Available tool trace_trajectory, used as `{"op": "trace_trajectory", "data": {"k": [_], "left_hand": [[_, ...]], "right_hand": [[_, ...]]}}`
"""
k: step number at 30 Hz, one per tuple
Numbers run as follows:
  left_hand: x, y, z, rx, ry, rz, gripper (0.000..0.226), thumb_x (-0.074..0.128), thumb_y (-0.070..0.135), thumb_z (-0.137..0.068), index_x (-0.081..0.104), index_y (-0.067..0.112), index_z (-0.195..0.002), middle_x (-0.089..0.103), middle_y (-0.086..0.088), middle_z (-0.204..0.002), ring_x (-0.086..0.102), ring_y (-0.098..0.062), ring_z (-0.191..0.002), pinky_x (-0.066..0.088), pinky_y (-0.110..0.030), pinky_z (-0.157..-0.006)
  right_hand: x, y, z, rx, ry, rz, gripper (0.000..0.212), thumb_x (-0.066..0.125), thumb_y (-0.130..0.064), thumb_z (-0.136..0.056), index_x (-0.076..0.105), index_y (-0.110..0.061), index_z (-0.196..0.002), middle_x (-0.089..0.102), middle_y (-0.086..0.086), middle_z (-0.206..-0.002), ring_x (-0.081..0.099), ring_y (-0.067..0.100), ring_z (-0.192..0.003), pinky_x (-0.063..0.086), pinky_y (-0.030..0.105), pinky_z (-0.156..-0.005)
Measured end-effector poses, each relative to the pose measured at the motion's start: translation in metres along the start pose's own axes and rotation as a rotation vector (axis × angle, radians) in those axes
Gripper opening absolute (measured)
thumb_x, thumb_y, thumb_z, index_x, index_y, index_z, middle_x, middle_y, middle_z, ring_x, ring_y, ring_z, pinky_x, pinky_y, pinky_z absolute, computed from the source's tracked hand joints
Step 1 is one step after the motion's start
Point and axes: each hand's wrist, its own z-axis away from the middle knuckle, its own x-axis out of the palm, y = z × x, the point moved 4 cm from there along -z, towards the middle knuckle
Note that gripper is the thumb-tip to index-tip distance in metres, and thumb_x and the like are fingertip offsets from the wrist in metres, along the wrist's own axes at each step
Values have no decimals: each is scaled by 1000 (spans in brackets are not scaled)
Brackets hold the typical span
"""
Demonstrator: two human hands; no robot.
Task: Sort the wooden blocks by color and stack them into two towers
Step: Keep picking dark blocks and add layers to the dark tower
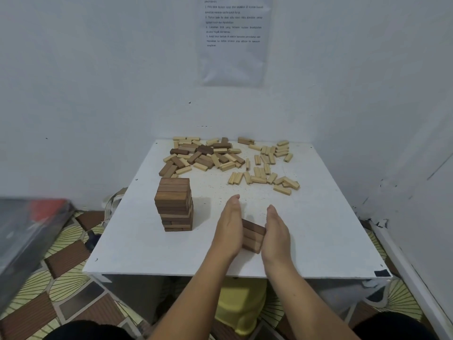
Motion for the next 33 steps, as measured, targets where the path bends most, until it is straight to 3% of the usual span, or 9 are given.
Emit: {"op": "trace_trajectory", "data": {"k": [3,6,9,17,21,25,27,29,33], "left_hand": [[9,-2,2,-38,-13,48,63,16,59,-108,38,27,-159,37,11,-163,29,-2,-149,20,-28,-125],[7,-8,13,-48,15,71,72,15,64,-103,38,26,-158,39,12,-161,32,-1,-147,23,-26,-123],[4,-10,19,-40,31,68,81,14,69,-94,38,26,-158,39,12,-161,33,-1,-146,25,-28,-124],[4,0,20,-1,12,3,78,12,66,-96,33,26,-161,36,10,-163,29,2,-147,19,-16,-117],[-5,-1,21,31,9,-58,69,16,62,-102,34,28,-160,35,14,-163,28,4,-147,17,-15,-117],[-31,-2,25,127,-55,-336,46,48,36,-108,43,33,-154,42,19,-156,34,4,-141,24,-16,-111],[-38,-3,22,158,-154,-548,64,65,26,-98,39,30,-157,40,14,-159,35,-3,-145,25,-18,-114],[-37,-2,17,165,-254,-671,80,74,25,-91,33,26,-159,42,8,-158,40,-12,-144,29,-19,-113],[-30,-1,8,142,-321,-797,92,80,27,-82,30,29,-160,51,6,-151,51,-16,-133,45,-31,-107]], "right_hand": [[10,0,4,-19,29,-24,54,45,-59,-102,55,-29,-145,57,-4,-146,54,16,-134,45,49,-113],[13,-9,0,-76,36,58,45,41,-40,-109,51,-23,-150,50,-6,-152,44,11,-141,37,42,-120],[17,-11,-5,-93,-20,111,42,41,-35,-109,53,-22,-147,52,-8,-150,47,8,-136,38,31,-114],[9,-5,-4,-118,-57,136,39,41,-33,-110,55,-22,-144,55,-7,-148,47,8,-138,35,36,-121],[1,-12,-4,-148,-96,158,38,42,-30,-109,54,-25,-145,53,-11,-149,46,2,-137,35,24,-114],[-22,-26,-8,-179,-264,503,59,58,-5,-95,50,-26,-150,57,-13,-144,45,9,-140,36,25,-113],[-30,-30,-8,-207,-412,784,72,66,-8,-88,44,-35,-151,50,-17,-149,40,6,-143,33,27,-118],[-32,-33,-7,-271,-533,1015,82,72,-13,-86,35,-41,-155,37,-22,-154,32,-1,-144,27,19,-118],[-31,-33,-6,-283,-576,1115,94,75,-13,-85,25,-44,-158,34,-20,-152,28,0,-141,23,16,-109]]}}
